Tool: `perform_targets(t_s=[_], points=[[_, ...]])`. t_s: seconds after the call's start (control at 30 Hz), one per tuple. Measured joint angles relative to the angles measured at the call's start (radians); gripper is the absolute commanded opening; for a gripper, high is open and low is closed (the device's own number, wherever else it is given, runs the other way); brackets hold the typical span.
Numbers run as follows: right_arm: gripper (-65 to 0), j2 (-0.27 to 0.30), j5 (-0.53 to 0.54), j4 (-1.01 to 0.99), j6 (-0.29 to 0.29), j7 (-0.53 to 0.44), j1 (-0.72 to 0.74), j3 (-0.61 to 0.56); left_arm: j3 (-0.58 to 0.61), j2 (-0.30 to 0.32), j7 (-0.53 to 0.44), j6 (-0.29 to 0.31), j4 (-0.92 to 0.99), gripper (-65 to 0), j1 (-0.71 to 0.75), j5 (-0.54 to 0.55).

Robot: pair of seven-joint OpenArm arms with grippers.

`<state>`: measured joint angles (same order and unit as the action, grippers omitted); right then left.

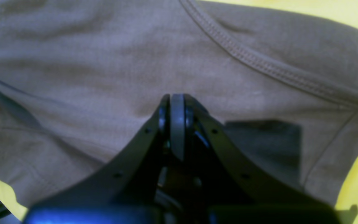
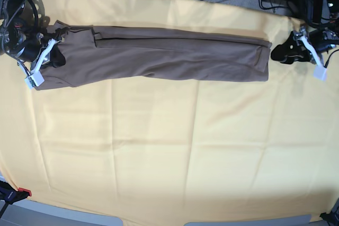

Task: Fold the T-shirt properly
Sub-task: 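Move the left gripper to the strip end and grasp it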

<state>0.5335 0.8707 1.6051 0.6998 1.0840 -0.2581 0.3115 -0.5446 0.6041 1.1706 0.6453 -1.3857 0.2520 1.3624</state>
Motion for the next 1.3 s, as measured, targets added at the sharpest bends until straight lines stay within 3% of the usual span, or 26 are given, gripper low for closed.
perform_targets(t_s=[0.23,0.33,0.77,1.0,1.03,1.1,1.2,1.3], points=[[-65.0,0.0,0.0,0.0,0.0,0.0,0.0,0.0,0.0,-0.091,-0.031,0.004,-0.001,-30.3,0.002,-0.018],[-65.0,0.0,0.0,0.0,0.0,0.0,0.0,0.0,0.0,-0.12,-0.105,0.007,-0.002,-30.3,0.002,-0.079],[-65.0,0.0,0.007,0.0,0.0,0.0,0.0,0.0,0.004,-0.14,-0.133,-0.02,-0.007,-30.3,0.0,-0.121],[-65.0,0.0,0.065,-0.001,-0.003,0.0,-0.001,0.0,0.15,-0.169,-0.15,-0.02,-0.016,-31.2,-0.021,-0.118],[-65.0,0.0,0.065,-0.001,-0.003,0.001,0.0,0.0,0.164,-0.175,-0.15,-0.02,-0.016,-33.0,-0.029,-0.125],[-65.0,0.0,0.065,-0.001,-0.003,0.005,0.0,0.0,0.172,-0.191,-0.148,-0.016,-0.016,-42.5,-0.04,-0.144],[-65.0,0.0,0.065,-0.001,-0.003,0.008,0.0,0.0,0.172,-0.197,-0.141,-0.016,-0.018,-65.0,-0.048,-0.148],[-65.0,0.0,0.065,-0.001,-0.003,0.008,0.0,0.0,0.162,-0.201,-0.119,-0.018,-0.023,-65.0,-0.063,-0.151]])
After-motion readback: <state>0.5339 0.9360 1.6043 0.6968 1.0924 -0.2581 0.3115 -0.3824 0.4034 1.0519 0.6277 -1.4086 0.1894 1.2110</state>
